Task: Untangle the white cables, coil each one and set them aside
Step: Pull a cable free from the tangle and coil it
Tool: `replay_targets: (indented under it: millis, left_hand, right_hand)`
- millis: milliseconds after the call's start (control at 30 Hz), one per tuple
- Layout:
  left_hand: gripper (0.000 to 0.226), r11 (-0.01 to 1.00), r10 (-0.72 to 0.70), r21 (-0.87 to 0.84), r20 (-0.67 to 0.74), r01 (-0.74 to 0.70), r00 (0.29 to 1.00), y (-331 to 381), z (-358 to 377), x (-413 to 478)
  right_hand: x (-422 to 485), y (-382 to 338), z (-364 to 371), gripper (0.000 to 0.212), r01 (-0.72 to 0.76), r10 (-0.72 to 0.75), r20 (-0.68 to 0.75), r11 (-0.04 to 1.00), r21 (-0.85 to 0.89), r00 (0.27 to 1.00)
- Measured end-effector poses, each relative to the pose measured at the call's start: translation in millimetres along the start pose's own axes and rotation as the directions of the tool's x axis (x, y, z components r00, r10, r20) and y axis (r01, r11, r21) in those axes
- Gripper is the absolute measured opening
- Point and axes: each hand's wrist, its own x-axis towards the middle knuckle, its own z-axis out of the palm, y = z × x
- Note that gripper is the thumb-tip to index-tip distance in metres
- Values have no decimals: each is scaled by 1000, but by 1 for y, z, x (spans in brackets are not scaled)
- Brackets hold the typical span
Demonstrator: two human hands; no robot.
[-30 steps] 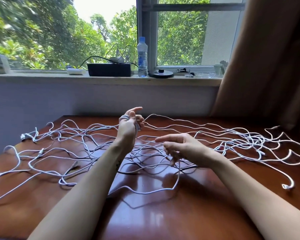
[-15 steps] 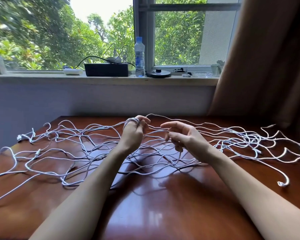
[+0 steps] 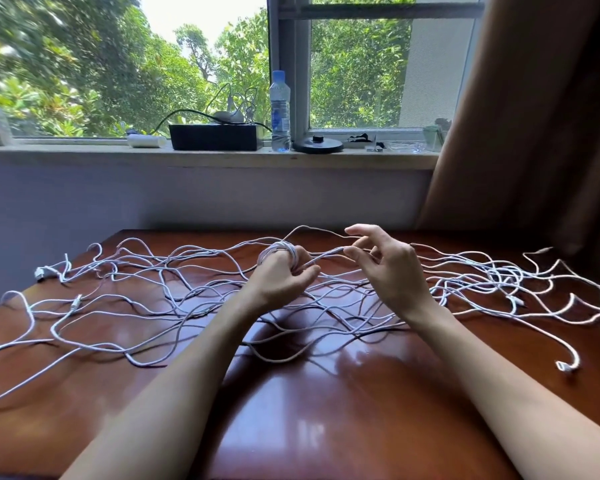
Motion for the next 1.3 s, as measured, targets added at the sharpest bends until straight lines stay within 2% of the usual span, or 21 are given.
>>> replay_targets:
  millis: [67, 100, 167, 233, 300, 400, 467, 533, 600, 700, 800, 867, 933, 1000, 1033, 1067, 1167, 1300]
  left_hand:
    - [36, 976, 9, 220, -57, 4, 998, 4, 3, -1]
    - [43, 963, 6, 267, -85, 17, 996, 6, 4, -2]
    - [53, 972, -2, 233, -108, 27, 994, 5, 4, -1]
    - [56, 993, -7, 117, -73, 15, 997, 3, 1, 1]
    - [58, 996, -35, -88, -27, 33, 999, 2, 0, 1]
    - [59, 872, -116, -473, 44, 123, 992, 10, -1, -1]
    - [59, 780, -149, -592, 141, 204, 979, 16, -3, -2]
    - [59, 735, -143, -623, 245, 269, 959, 19, -3, -1]
    - [63, 691, -136, -637, 350, 342, 927, 20, -4, -1]
    - [66, 613, -126, -671, 436, 416, 891, 16, -5, 0]
    - [63, 578, -107, -694, 458, 430, 882, 14, -8, -1]
    - [61, 548, -84, -716, 467, 432, 880, 14, -9, -3]
    - [61, 492, -69, -753, 467, 437, 881, 15, -10, -3]
    - [62, 408, -52, -800, 460, 439, 887, 16, -10, -3]
    - [62, 359, -42, -825, 451, 435, 891, 16, -10, -2]
    - [62, 304, -32, -850, 442, 430, 897, 17, -10, -2]
    - [61, 147, -11, -910, 391, 388, 920, 20, -12, -2]
    - [63, -1, -53, -949, 316, 317, 947, 24, -17, -2]
  right_hand:
    - [-1, 1, 1, 27, 46, -48, -24, 998, -50, 999]
    - [-1, 1, 1, 26, 62, -64, -28, 996, -59, 998]
    - [0, 2, 2, 25, 67, -68, -14, 998, -22, 998]
    - [2, 4, 3, 24, 85, -86, 31, 996, 29, 996]
    - [2, 10, 3, 21, 96, -98, 76, 995, 22, 992]
    - [2, 14, 0, 18, -15, 9, 120, 999, 52, 993]
    - [1, 13, -3, 15, -138, 124, 155, 986, 89, 980]
    - [2, 10, -3, 13, -256, 220, 199, 951, 176, 955]
    - [2, 8, -3, 16, -376, 298, 261, 864, 335, 918]
    - [4, 7, -2, 25, -459, 335, 318, 720, 520, 887]
    - [6, 6, -2, 32, -508, 357, 363, 571, 644, 861]
    - [7, 6, -2, 31, -535, 361, 405, 435, 724, 840]
    - [9, 4, -4, 30, -558, 366, 445, 310, 770, 818]
    - [10, 4, -6, 29, -574, 377, 469, 241, 783, 799]
    - [10, 4, -7, 27, -582, 392, 467, 255, 772, 793]
    - [10, 5, -6, 24, -587, 416, 447, 318, 744, 792]
    - [8, 8, -3, 14, -570, 465, 336, 590, 572, 819]
    - [4, 13, -2, 9, -481, 422, 241, 819, 314, 874]
